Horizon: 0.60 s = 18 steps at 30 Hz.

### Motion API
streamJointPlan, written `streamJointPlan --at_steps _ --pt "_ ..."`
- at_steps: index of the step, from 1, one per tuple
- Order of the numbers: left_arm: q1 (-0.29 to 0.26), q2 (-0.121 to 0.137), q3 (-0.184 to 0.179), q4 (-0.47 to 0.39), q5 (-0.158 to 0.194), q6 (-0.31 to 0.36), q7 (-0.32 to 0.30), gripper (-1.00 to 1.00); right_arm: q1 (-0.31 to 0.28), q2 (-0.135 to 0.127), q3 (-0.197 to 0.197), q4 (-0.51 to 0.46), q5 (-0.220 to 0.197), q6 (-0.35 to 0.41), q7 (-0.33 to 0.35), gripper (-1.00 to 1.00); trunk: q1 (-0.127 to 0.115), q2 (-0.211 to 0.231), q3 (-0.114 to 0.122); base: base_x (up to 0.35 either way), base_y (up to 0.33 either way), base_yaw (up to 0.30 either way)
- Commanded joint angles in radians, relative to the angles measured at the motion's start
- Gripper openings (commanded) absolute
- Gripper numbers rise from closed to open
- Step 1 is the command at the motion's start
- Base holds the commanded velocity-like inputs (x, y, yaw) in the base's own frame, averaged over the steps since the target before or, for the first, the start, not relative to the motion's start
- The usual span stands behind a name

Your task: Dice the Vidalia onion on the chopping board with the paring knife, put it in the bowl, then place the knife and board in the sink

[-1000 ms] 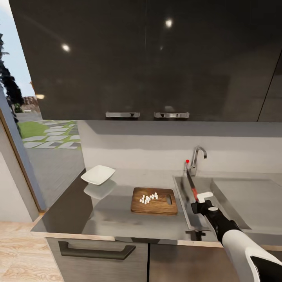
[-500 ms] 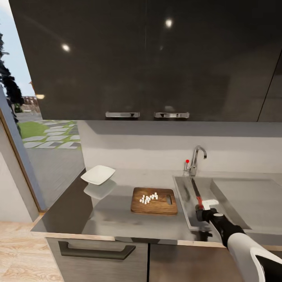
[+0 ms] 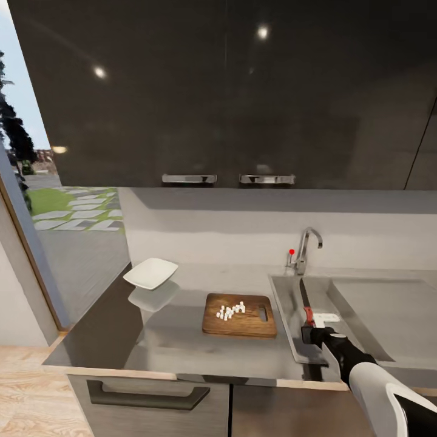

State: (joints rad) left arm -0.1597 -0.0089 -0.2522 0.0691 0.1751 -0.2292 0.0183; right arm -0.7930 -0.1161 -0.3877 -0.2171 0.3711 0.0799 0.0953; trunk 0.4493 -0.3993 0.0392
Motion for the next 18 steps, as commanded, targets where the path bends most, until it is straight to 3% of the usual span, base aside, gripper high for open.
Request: streamJointPlan --at_steps 1,18 --pt "-0.001 -0.001 -0.009 0.005 0.008 -0.007 0.002 1.00 0.000 0.001 -0.009 0.010 0.007 0.005 0.007 -1.00 0.001 -0.001 0.000 0.205 0.000 0.000" --pt "-0.001 -0.003 -0.009 0.005 0.008 -0.007 0.000 1.00 0.000 0.001 -0.010 0.070 0.005 0.009 -0.009 -1.00 0.001 -0.001 0.000 0.145 -0.024 0.000"
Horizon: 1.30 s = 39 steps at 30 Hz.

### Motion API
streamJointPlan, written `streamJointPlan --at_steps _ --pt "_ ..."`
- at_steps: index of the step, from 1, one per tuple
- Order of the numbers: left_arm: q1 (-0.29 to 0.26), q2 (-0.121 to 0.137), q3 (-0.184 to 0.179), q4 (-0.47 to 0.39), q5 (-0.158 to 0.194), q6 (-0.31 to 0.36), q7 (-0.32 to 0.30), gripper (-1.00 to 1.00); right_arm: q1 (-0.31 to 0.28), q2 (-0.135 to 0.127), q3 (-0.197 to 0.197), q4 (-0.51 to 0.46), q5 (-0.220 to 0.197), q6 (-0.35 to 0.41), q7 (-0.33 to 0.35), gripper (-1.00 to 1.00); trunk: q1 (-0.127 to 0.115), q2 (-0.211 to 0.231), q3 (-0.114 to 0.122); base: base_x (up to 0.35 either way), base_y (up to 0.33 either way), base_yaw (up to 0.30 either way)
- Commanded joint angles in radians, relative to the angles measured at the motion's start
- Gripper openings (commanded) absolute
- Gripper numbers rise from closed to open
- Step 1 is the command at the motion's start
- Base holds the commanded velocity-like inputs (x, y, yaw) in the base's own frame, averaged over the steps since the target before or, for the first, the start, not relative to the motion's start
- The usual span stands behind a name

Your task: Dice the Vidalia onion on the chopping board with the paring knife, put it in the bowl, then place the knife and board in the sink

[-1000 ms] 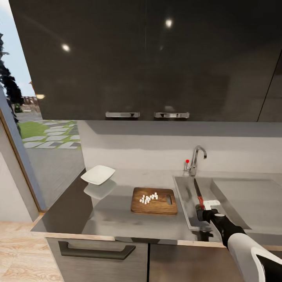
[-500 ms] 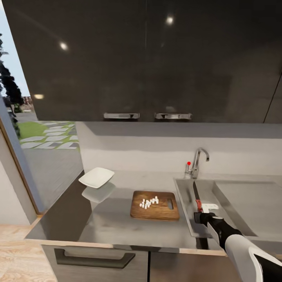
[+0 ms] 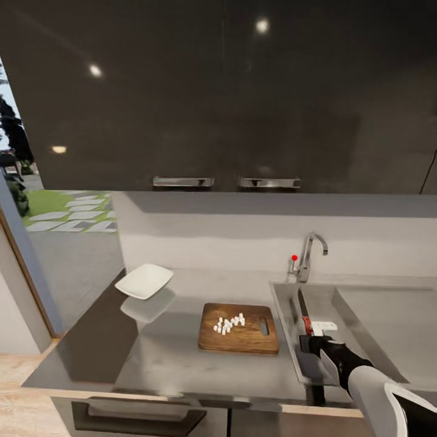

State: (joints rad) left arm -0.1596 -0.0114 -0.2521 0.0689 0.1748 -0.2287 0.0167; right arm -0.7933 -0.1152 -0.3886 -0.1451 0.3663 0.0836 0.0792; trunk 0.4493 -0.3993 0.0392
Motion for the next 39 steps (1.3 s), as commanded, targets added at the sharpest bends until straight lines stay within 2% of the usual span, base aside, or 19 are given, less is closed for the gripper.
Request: streamJointPlan --at_steps 1,7,11,16,26,27,39 --pt "-0.001 -0.001 -0.009 0.005 0.008 -0.008 0.002 1.00 0.000 0.000 -0.009 -0.002 0.010 0.005 0.007 -1.00 0.001 -0.001 0.000 0.183 -0.167 0.000" --pt "-0.001 0.000 -0.009 0.005 0.008 -0.008 0.002 1.00 0.000 0.002 -0.007 0.007 0.009 0.006 0.008 -1.00 0.001 -0.001 0.000 0.164 -0.209 0.000" --pt "-0.001 0.001 -0.009 0.005 0.008 -0.008 0.002 1.00 0.000 0.001 -0.007 0.064 0.009 0.006 0.008 -1.00 0.001 -0.001 0.000 0.171 -0.255 0.000" --pt "-0.001 0.001 -0.009 0.005 0.008 -0.008 0.002 1.00 0.000 0.001 -0.007 0.114 0.010 0.006 0.008 -1.00 0.001 -0.001 0.000 0.027 -0.037 0.000" --pt "-0.001 0.000 -0.009 0.005 0.008 -0.008 0.002 1.00 0.000 0.002 -0.007 0.127 0.009 0.007 0.010 -1.00 0.001 -0.001 0.000 0.001 -0.001 0.000" --pt "-0.001 0.000 -0.009 0.005 0.008 -0.008 0.002 1.00 0.000 0.002 -0.007 0.127 0.009 0.007 0.010 1.00 0.001 -0.001 0.000 0.000 0.000 0.000" --pt "-0.001 -0.001 -0.009 0.005 0.008 -0.008 0.002 1.00 0.000 0.002 -0.008 0.121 0.008 0.007 0.009 1.00 0.001 -0.001 0.000 0.000 0.000 0.000"
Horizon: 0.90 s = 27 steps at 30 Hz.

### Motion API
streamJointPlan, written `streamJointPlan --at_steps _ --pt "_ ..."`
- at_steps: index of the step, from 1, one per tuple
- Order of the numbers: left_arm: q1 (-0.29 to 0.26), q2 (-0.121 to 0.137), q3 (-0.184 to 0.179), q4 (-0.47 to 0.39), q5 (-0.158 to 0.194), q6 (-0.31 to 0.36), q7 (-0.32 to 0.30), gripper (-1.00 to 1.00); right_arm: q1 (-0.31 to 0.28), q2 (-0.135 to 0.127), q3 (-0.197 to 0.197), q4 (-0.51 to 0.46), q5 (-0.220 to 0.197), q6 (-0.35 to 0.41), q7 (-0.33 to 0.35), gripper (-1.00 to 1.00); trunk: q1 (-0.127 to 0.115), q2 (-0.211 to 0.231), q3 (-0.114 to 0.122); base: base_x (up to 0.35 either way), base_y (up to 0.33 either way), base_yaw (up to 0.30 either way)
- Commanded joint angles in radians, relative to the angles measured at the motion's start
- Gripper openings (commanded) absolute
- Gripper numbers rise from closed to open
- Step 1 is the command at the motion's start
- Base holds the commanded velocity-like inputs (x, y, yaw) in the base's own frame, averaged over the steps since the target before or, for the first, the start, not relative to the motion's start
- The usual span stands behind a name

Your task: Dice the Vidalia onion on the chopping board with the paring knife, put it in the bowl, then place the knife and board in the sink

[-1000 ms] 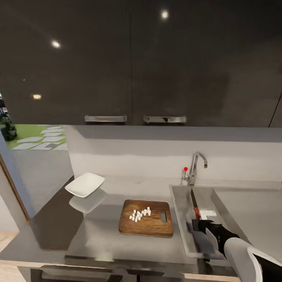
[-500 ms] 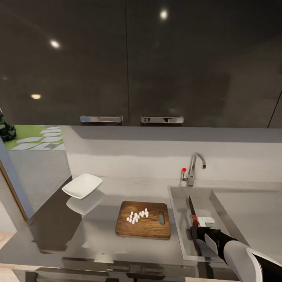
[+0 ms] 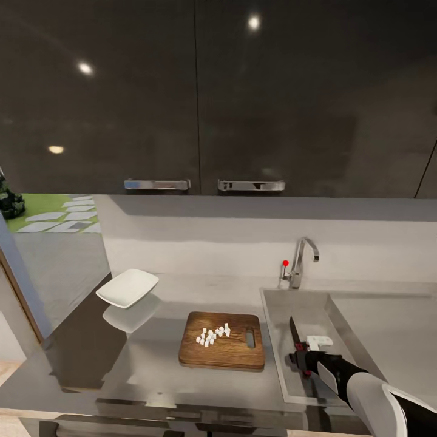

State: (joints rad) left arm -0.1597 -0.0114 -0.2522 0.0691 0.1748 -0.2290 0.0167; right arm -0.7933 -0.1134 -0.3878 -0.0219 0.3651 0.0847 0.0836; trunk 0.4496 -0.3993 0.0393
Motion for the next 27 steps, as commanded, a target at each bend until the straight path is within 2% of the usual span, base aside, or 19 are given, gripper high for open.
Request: streamJointPlan --at_steps 1,6,9,13,15,18,21,27 --pt "-0.001 -0.001 -0.009 0.005 0.008 -0.007 0.002 1.00 0.000 0.000 -0.009 -0.004 0.009 0.006 0.004 1.00 0.000 -0.001 0.000 0.000 0.000 0.000" --pt "-0.001 -0.001 -0.009 0.006 0.008 -0.007 0.002 1.00 0.000 -0.002 -0.014 -0.058 0.009 0.004 0.003 1.00 0.000 -0.001 0.000 0.000 0.000 0.000" --pt "-0.001 -0.001 -0.009 0.006 0.008 -0.007 0.002 1.00 0.000 0.003 -0.013 -0.225 0.008 0.027 0.004 1.00 0.000 -0.001 0.000 -0.020 0.000 0.000" --pt "-0.001 -0.002 -0.010 0.006 0.008 -0.007 0.001 1.00 0.000 0.006 -0.010 -0.482 0.008 0.260 0.013 1.00 0.000 -0.001 0.000 -0.144 0.000 0.000" --pt "-0.001 -0.002 -0.010 0.007 0.008 -0.007 0.000 1.00 0.000 0.006 -0.008 -0.545 0.008 0.306 0.025 1.00 0.000 -0.001 0.000 -0.273 0.000 0.000" --pt "-0.001 -0.002 -0.010 0.008 0.008 -0.007 0.000 1.00 0.000 0.007 -0.006 -0.581 0.008 0.335 0.034 1.00 0.000 -0.001 0.000 -0.316 0.000 0.000" --pt "-0.001 -0.002 -0.010 0.008 0.008 -0.007 0.000 1.00 0.000 0.025 -0.005 -0.589 0.009 0.342 0.036 1.00 0.000 -0.001 0.000 -0.333 0.000 -0.095" --pt "-0.001 -0.002 -0.010 0.008 0.008 -0.007 0.000 1.00 0.000 0.036 -0.005 -0.590 0.009 0.343 0.036 1.00 0.000 -0.001 0.001 -0.306 0.079 -0.231"
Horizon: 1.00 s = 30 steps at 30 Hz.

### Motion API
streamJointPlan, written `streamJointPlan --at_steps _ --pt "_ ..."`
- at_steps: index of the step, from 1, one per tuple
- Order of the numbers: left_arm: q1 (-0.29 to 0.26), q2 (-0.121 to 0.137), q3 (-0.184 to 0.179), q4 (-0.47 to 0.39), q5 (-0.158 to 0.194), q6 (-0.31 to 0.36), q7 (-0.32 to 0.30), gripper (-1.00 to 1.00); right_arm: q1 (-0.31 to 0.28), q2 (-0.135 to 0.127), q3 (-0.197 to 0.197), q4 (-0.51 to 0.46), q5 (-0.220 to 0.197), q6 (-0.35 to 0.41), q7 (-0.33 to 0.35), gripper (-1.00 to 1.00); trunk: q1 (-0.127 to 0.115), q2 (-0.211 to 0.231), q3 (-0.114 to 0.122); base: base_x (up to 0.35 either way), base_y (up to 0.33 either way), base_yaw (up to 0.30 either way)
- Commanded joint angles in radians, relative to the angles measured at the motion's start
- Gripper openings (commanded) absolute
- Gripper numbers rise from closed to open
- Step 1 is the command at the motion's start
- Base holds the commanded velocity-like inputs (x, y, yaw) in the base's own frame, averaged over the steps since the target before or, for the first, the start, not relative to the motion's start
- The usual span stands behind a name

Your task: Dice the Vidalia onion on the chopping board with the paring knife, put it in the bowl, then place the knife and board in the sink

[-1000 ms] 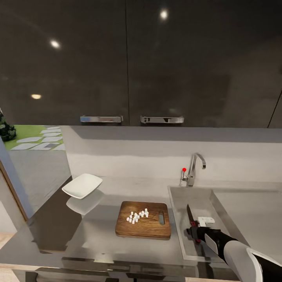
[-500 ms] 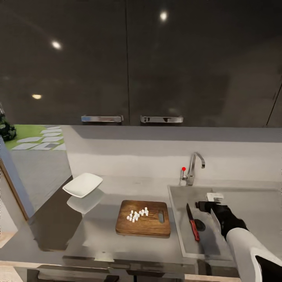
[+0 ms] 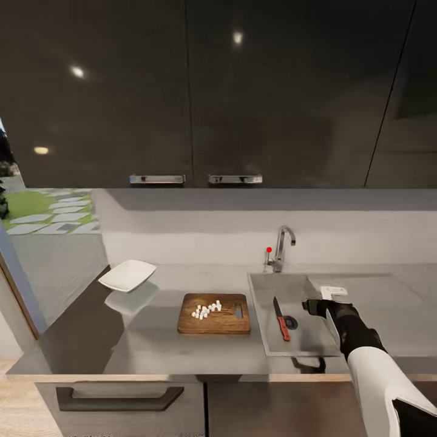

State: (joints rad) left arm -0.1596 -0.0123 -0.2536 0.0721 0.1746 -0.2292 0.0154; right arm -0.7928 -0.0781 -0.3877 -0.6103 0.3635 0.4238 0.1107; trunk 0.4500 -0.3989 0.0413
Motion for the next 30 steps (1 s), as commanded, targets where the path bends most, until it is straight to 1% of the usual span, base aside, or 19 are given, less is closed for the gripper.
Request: streamJointPlan --at_steps 1,5,8,12,20,22,25,30 --pt "-0.001 0.000 -0.009 0.005 0.008 -0.007 0.001 1.00 0.000 0.001 -0.005 -0.001 0.011 0.004 0.009 1.00 0.000 -0.001 0.000 -0.236 0.186 -0.248" --pt "-0.001 0.000 -0.009 0.005 0.008 -0.007 0.001 1.00 0.000 0.001 -0.005 0.000 0.011 0.004 0.009 1.00 0.000 -0.001 0.000 -0.103 0.251 -0.176" --pt "-0.001 0.000 -0.009 0.005 0.008 -0.007 0.001 1.00 0.000 0.002 -0.005 0.000 0.011 0.003 0.009 1.00 0.000 -0.001 0.000 -0.011 0.287 -0.025" --pt "-0.001 0.001 -0.009 0.004 0.008 -0.007 0.001 1.00 0.000 0.013 -0.004 0.000 0.011 0.003 0.009 1.00 0.000 -0.001 0.000 -0.002 0.291 -0.004" --pt "-0.001 0.000 -0.009 0.005 0.008 -0.007 0.001 1.00 0.000 0.018 -0.003 -0.007 0.011 0.008 0.009 1.00 0.000 -0.001 0.000 0.036 0.270 0.000" --pt "-0.001 0.000 -0.009 0.004 0.008 -0.007 0.001 1.00 0.000 0.027 -0.001 -0.012 0.011 0.033 0.009 1.00 0.000 -0.001 0.000 0.149 0.144 0.000" --pt "-0.001 0.000 -0.009 0.003 0.008 -0.007 0.001 1.00 0.000 0.051 0.000 -0.015 0.012 0.059 0.009 1.00 0.000 -0.001 0.000 0.155 0.121 0.000" --pt "-0.001 0.000 -0.009 0.004 0.008 -0.007 0.001 1.00 0.000 0.058 0.000 -0.015 0.011 0.065 0.010 1.00 0.000 -0.001 0.000 0.157 0.115 0.000"
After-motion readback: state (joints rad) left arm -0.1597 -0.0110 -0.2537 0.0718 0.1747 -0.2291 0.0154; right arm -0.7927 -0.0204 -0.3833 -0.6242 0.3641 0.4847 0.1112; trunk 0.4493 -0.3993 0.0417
